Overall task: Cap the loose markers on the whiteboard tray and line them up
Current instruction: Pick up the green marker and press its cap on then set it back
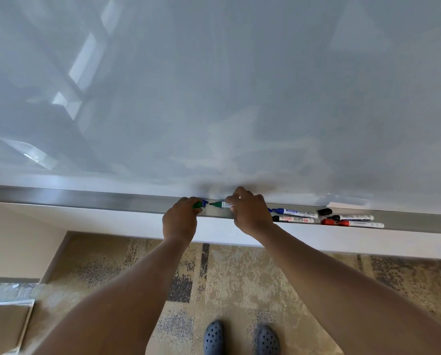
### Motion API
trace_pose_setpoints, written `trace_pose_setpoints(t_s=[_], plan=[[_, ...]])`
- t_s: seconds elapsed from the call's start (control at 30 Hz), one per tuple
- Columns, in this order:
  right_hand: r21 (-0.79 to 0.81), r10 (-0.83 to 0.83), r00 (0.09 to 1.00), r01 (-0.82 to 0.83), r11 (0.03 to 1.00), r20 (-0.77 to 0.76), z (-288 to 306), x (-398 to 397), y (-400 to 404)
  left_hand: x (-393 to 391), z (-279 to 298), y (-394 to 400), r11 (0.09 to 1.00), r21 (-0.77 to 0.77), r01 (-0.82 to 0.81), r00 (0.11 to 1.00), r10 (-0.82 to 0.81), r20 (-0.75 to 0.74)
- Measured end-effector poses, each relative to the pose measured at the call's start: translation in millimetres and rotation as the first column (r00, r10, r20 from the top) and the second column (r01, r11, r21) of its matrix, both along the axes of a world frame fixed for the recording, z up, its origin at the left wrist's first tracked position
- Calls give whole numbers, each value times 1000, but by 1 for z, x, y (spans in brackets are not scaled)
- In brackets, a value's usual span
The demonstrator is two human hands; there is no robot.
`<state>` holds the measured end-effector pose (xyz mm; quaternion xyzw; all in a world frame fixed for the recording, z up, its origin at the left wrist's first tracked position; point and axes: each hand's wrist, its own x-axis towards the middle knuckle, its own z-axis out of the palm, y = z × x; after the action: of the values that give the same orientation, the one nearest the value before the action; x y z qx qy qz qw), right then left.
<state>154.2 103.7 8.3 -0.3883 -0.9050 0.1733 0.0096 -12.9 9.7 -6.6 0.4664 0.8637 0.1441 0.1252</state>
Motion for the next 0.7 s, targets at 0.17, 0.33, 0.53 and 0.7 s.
trace_pose_setpoints(t_s=[0.17,0.33,0.53,0.7], plan=[[66,12,999,-9,998,-35,15,2,-2,7,16,2,997,57,58,998,-58,-7],[108,21,998,-15,994,-58,25,5,-8,13,26,1,994,75,85,996,-84,-11],[145,14,995,0,989,-98,36,13,-17,21,39,-6,983,119,141,989,-136,-50],[198,-7,992,33,980,-128,49,22,-22,28,56,-10,972,163,169,985,-160,-69]])
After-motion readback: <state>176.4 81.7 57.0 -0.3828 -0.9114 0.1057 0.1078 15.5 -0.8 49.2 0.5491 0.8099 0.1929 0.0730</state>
